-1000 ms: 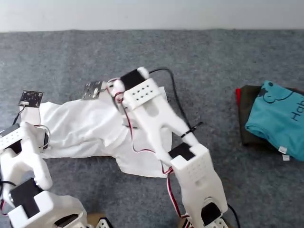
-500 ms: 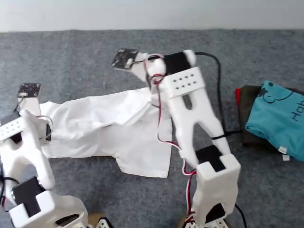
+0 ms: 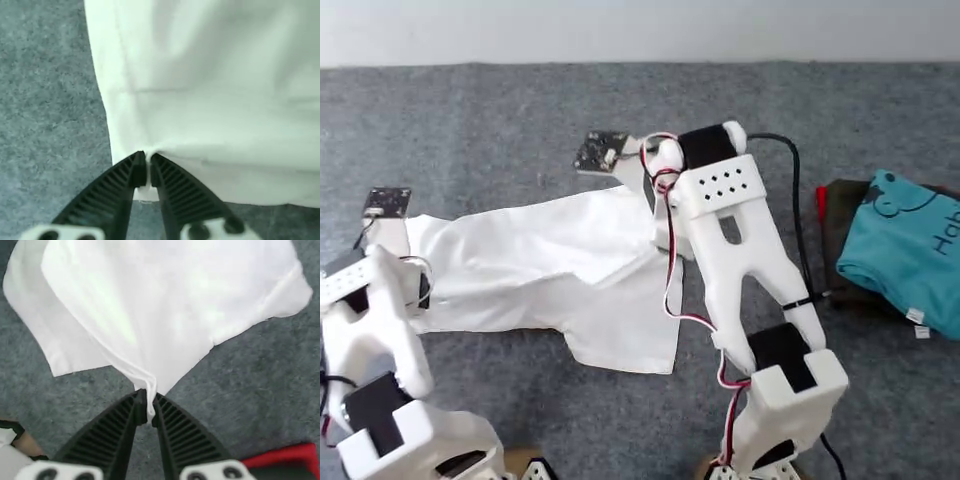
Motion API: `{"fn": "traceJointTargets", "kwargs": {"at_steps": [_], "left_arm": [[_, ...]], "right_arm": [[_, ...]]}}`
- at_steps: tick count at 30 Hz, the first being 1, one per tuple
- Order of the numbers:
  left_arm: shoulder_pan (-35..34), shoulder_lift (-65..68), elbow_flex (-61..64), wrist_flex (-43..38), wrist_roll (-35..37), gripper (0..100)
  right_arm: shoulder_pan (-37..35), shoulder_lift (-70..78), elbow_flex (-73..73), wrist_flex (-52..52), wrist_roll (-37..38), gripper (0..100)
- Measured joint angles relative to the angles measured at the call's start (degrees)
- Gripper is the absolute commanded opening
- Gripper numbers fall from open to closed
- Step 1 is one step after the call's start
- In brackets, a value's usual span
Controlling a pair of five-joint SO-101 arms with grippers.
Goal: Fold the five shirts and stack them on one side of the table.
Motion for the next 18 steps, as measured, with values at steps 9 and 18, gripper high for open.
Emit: {"fn": "traceJointTargets", "kwargs": {"at_steps": [9, 18], "left_arm": [[-3.0, 0.0, 0.0, -1.4, -4.1, 1], [-3.0, 0.0, 0.0, -1.4, -9.8, 1]], "right_arm": [[1.3, -6.2, 20.1, -4.7, 1.7, 1.0], [0.2, -12.7, 35.8, -10.3, 1.8, 1.0]]}}
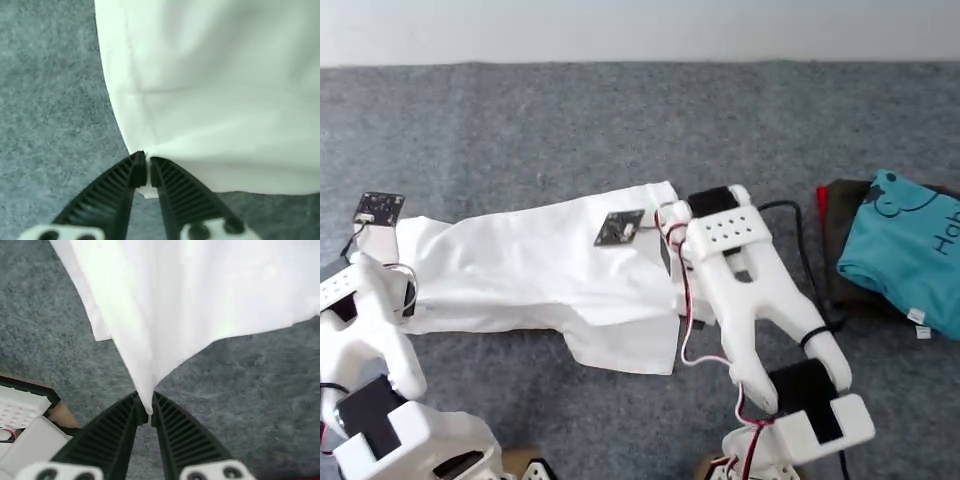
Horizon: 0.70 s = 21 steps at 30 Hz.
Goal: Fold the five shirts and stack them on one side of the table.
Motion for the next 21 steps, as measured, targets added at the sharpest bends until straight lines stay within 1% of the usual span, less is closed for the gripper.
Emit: {"fn": "traceJointTargets", "kwargs": {"at_steps": [5, 11, 14, 21], "left_arm": [[0.0, 0.0, 0.0, 0.1, -5.5, 1], [-0.4, 0.0, -0.9, 4.2, -11.8, 1], [-0.5, 0.0, -2.8, 5.7, -12.7, 1], [-0.4, 0.1, -7.8, 7.6, -13.4, 1]], "right_arm": [[-2.3, -3.6, 3.1, -0.4, -1.1, 1.0], [-5.5, -5.6, 3.6, -0.4, -3.2, 1.0], [-7.1, -5.6, 3.6, -0.4, -3.9, 1.0], [-7.2, -5.6, 4.3, -0.4, -4.1, 1.0]]}}
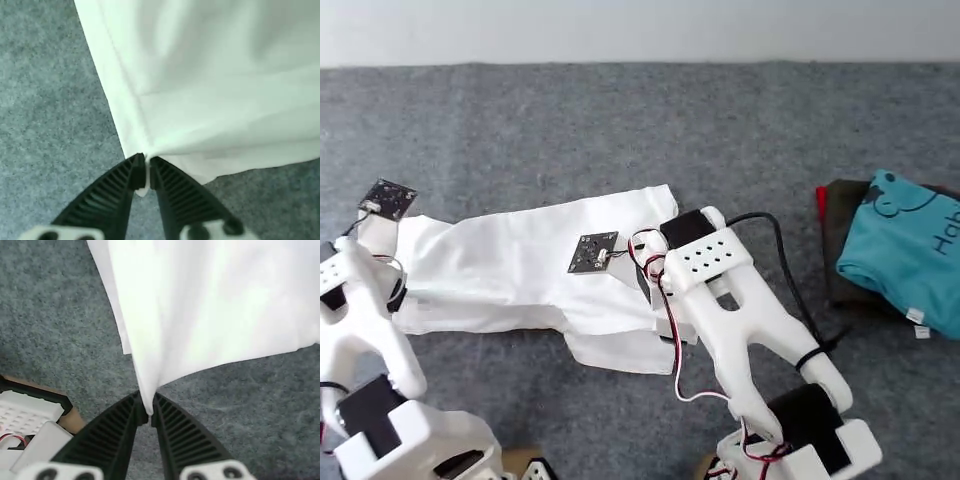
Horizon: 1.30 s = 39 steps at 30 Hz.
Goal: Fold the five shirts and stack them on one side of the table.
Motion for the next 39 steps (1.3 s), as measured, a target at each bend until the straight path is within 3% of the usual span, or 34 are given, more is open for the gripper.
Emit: {"fn": "traceJointTargets", "kwargs": {"at_steps": [11, 16, 23, 30, 34, 39], "left_arm": [[0.0, 0.7, 0.9, 4.0, -4.2, 2], [-0.1, 0.7, 1.3, 4.0, -4.7, 10], [-0.4, 0.7, 1.3, 4.6, -1.5, 16], [-2.9, 0.7, -6.3, 12.6, -0.4, 16], [-4.3, 0.7, -13.3, 19.3, -0.4, 15], [-7.2, 0.7, -26.6, 27.9, 0.4, 1]], "right_arm": [[0.1, -5.3, 8.1, -0.1, 0.0, 1.0], [-0.3, -6.2, 9.9, -2.4, -1.2, 1.9], [-2.5, -6.2, 9.9, -2.7, -3.4, 22.4], [-2.6, -6.2, 9.9, 2.1, -1.9, 17.9], [-2.1, -6.2, 8.5, 5.9, 1.0, 0.0], [5.9, -6.2, -5.1, 10.4, 1.7, 0.9]]}}
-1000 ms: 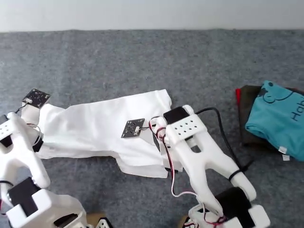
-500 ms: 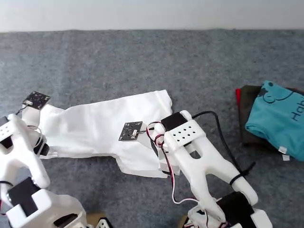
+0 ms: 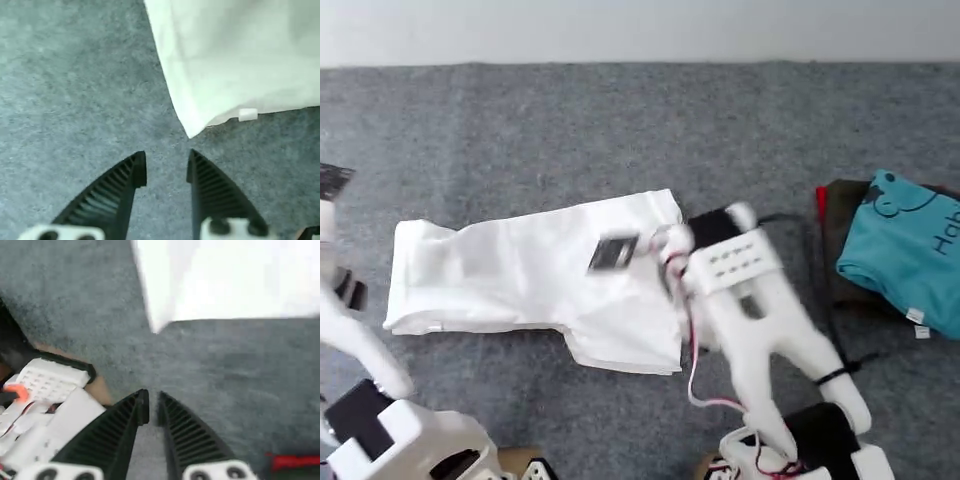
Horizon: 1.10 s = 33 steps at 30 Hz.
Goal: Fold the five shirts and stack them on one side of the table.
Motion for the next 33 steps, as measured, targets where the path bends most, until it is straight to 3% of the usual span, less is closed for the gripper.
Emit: {"fn": "traceJointTargets", "kwargs": {"at_steps": [3, 6, 11, 15, 22, 29, 33], "left_arm": [[2.5, 0.0, -6.0, 3.7, 6.1, 1], [9.6, 0.9, -6.8, 3.5, 16.5, 1], [19.2, 8.0, -3.0, -8.7, 35.7, 1], [20.0, 18.1, -1.5, -20.0, 47.0, 1], [17.1, 29.5, -1.1, -31.4, 54.1, 1], [17.2, 30.2, -1.1, -33.1, 54.1, 1], [17.2, 30.2, -1.1, -33.1, 54.2, 1]], "right_arm": [[1.5, 1.8, -10.5, -0.4, -2.2, 0.9], [0.9, 8.9, -20.0, -3.6, -10.2, 0.9], [-0.1, 26.4, -36.0, -9.0, -24.9, 0.9], [0.0, 40.4, -49.8, -9.8, -29.0, 0.9], [4.1, 61.5, -70.4, -11.4, -29.9, 0.9], [12.7, 81.7, -86.2, -15.2, -30.0, 0.9], [13.6, 86.9, -97.4, -12.2, -30.0, 0.9]]}}
